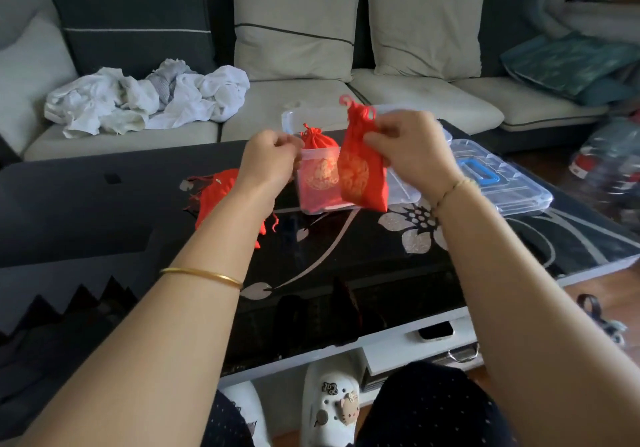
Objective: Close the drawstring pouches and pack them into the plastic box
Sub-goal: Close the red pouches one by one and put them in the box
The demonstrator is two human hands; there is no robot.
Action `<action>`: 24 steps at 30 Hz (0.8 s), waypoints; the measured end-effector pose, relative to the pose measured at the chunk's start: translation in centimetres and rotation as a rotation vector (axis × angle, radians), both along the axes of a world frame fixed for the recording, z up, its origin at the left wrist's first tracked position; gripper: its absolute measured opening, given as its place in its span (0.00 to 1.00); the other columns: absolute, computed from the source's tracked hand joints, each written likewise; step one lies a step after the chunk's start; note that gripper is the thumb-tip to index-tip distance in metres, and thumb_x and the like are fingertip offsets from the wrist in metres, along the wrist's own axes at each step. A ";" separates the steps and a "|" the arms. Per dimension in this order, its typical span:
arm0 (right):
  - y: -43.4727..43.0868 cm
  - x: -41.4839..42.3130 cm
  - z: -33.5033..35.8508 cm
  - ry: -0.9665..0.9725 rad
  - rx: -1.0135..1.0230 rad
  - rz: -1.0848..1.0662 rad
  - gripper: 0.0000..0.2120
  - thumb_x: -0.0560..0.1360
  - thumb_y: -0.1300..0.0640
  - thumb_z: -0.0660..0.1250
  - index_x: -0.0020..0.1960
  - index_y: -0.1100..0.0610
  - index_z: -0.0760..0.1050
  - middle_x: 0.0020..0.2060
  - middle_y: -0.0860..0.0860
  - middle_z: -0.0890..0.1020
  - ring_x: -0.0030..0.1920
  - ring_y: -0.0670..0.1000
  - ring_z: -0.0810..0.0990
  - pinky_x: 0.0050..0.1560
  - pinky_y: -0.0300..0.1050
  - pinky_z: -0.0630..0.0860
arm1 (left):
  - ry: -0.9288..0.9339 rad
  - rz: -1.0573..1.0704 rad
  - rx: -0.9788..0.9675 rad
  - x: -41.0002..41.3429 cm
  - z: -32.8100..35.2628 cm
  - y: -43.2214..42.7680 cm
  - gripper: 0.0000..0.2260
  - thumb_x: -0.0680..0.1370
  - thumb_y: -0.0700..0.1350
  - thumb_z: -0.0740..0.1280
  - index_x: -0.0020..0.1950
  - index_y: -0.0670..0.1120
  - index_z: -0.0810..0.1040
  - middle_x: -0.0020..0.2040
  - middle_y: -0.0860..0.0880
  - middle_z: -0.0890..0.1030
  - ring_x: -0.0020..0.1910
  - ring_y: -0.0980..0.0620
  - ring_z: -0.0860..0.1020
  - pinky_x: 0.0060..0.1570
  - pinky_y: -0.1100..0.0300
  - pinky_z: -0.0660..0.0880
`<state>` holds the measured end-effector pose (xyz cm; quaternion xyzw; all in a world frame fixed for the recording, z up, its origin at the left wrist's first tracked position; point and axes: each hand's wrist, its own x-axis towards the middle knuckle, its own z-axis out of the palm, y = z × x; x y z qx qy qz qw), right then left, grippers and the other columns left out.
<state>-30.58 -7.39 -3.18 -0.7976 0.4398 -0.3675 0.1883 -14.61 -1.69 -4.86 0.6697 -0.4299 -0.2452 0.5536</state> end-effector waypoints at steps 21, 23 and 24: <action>-14.5 3.2 -0.8 0.614 0.199 -0.186 0.10 0.79 0.62 0.59 0.56 0.62 0.76 0.60 0.59 0.77 0.60 0.59 0.75 0.53 0.46 0.73 | -0.132 0.245 -0.056 3.0 -1.2 -7.7 0.08 0.75 0.36 0.59 0.45 0.46 0.75 0.52 0.44 0.81 0.53 0.46 0.79 0.51 0.55 0.74; -14.3 3.1 -0.4 0.578 0.070 -0.216 0.06 0.77 0.65 0.61 0.45 0.64 0.76 0.46 0.62 0.79 0.49 0.61 0.78 0.42 0.43 0.71 | -0.120 0.338 -0.065 4.2 -1.8 -6.7 0.09 0.76 0.36 0.59 0.51 0.45 0.77 0.53 0.46 0.80 0.54 0.47 0.78 0.51 0.58 0.73; -14.1 3.1 -0.1 0.503 0.036 -0.250 0.06 0.76 0.67 0.61 0.44 0.66 0.76 0.41 0.63 0.78 0.46 0.61 0.78 0.40 0.42 0.70 | -0.119 0.376 -0.054 4.5 -2.2 -6.1 0.11 0.76 0.36 0.59 0.54 0.44 0.77 0.54 0.47 0.79 0.54 0.49 0.77 0.50 0.60 0.72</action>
